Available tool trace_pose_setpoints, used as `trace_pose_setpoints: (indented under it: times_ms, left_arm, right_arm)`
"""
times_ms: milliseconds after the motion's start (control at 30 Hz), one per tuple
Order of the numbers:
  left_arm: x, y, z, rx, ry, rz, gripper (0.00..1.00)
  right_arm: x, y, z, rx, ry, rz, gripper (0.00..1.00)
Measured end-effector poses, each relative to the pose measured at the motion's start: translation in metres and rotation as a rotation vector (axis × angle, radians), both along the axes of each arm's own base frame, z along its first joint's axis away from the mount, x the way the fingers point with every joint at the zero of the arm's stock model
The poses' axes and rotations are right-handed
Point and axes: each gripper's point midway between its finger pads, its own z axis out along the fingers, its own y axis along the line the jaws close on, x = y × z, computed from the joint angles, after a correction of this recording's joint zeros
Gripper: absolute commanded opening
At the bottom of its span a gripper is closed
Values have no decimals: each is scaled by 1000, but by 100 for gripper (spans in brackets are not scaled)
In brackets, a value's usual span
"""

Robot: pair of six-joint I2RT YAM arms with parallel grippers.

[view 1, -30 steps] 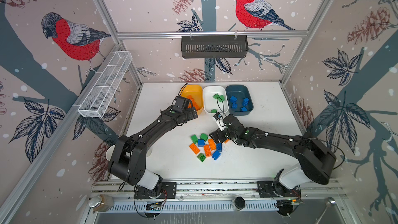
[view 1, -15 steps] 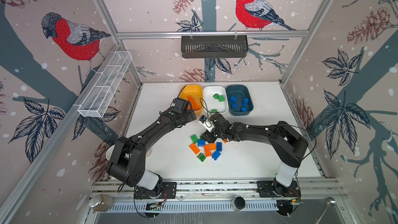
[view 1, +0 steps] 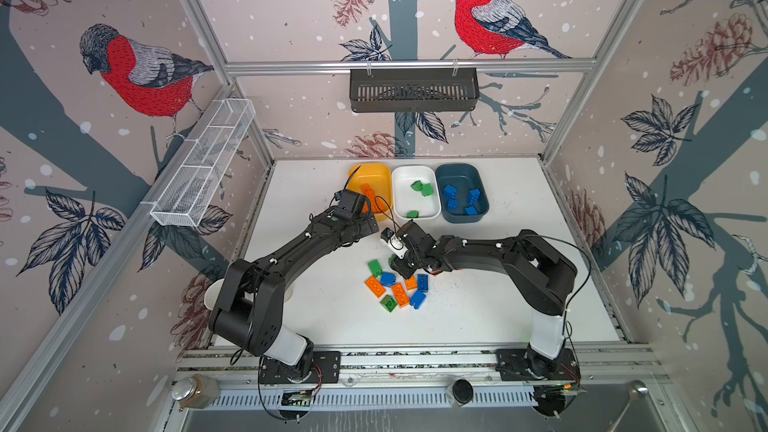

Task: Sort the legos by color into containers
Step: 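Drop the green brick in the white bin while the left reaches into the pile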

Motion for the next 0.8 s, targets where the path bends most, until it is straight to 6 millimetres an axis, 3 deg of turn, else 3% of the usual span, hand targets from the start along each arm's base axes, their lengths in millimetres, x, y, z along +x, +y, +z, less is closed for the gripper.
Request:
trace_pose_setpoints:
  times_ms: [233,433,633,800]
  left_arm:
    - [0,0,0,6,-1,-8,97]
    - [-3,-4,3,24,-11,-18,97]
    - [-13,-10,9,68,-17,-29,97]
    - [-25,-1,7,80,-3,4,97]
  right_arm:
    - [9,-8,21,34,-49,-33,24]
    - [27,-25,54,97,-140,-99,21]
    - [68,-51,97,205,-246,-229,21]
    - [113,-77,114,248,-288,-370,22]
